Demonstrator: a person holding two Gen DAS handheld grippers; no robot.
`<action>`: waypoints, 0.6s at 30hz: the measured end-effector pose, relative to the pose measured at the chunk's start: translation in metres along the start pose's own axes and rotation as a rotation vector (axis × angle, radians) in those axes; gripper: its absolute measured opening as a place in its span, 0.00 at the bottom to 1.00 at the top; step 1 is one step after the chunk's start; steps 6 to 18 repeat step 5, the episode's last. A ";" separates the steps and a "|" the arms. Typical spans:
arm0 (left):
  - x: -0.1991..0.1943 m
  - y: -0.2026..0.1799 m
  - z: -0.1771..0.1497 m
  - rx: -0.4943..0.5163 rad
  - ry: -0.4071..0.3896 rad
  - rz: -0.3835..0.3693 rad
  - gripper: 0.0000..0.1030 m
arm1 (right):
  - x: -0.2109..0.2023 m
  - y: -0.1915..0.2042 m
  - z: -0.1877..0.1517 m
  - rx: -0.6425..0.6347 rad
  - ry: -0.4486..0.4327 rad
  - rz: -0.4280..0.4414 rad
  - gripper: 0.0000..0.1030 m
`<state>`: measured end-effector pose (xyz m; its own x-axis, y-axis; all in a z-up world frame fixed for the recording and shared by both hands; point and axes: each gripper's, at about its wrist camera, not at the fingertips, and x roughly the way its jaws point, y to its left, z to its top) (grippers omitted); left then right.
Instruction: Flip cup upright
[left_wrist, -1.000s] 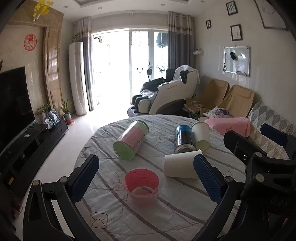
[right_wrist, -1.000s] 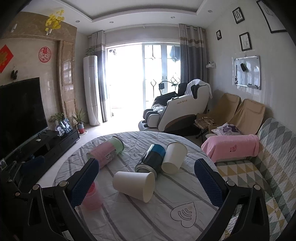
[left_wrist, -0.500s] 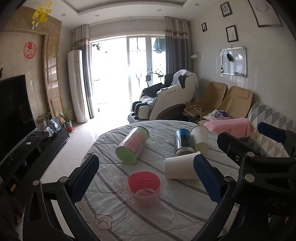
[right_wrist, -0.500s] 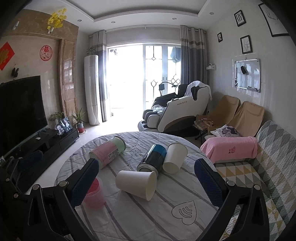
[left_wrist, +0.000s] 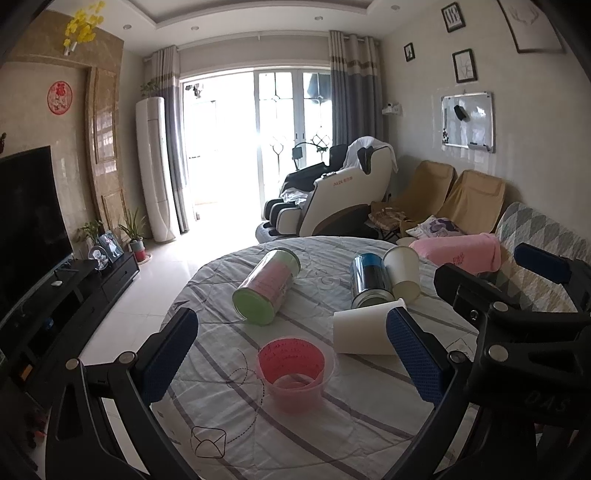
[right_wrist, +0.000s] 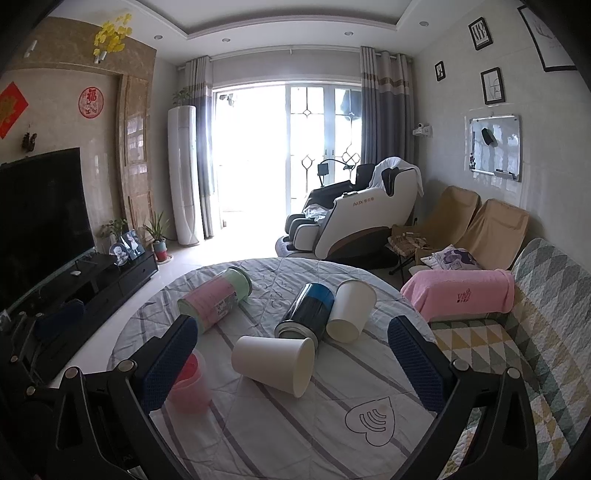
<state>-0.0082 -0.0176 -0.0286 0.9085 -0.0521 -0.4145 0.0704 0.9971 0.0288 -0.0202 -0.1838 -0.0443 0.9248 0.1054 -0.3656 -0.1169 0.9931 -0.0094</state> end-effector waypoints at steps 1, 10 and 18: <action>0.001 -0.001 0.001 0.001 -0.001 0.000 1.00 | 0.001 0.000 0.000 0.000 0.001 0.000 1.00; 0.003 0.000 0.001 0.003 0.003 -0.009 1.00 | 0.002 0.001 -0.001 -0.002 0.002 0.000 1.00; 0.003 0.000 0.001 0.003 0.003 -0.009 1.00 | 0.002 0.001 -0.001 -0.002 0.002 0.000 1.00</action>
